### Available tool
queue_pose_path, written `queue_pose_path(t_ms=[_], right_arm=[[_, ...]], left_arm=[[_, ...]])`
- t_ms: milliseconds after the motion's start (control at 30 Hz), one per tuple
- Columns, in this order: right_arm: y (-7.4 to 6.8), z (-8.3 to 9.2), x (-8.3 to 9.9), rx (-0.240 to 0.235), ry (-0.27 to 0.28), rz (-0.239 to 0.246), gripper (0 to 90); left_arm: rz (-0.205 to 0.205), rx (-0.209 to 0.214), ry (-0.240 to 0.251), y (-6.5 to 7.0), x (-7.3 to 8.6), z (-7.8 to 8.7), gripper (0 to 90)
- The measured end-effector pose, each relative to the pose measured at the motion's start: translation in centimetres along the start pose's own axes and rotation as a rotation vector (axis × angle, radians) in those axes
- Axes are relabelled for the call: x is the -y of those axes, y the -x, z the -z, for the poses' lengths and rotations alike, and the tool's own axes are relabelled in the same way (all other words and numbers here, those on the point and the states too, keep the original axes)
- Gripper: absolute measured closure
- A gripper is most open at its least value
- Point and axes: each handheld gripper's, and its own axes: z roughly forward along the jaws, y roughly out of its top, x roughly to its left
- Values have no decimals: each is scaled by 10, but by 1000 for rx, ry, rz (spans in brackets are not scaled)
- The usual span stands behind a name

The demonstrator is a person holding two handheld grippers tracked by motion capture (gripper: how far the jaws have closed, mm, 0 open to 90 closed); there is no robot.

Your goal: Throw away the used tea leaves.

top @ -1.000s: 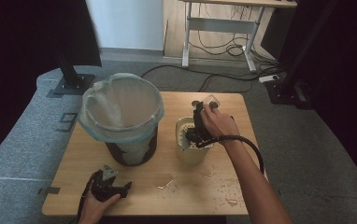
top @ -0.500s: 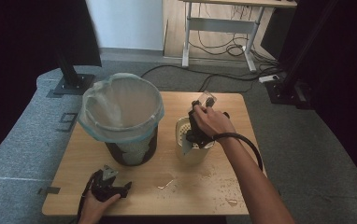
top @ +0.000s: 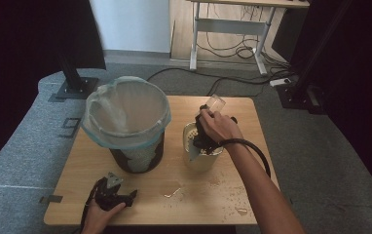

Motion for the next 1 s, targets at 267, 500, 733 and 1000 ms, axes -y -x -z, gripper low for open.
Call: queue_pose_path(t_ms=[267,500,733,1000], right_arm=[[1,3,4,22,4,-17,430],[15,4,13,-54,98,-403,430],[14,6,33,-182,173,-874,430],[-10,5,56,-329,274,-1413,429]], left_arm=[[0,0,0,0,0,0,97],[0,0,0,0,0,0,97],[-2,1,-2,0,0,0,96],[0,1,-1,0,0,0,96]])
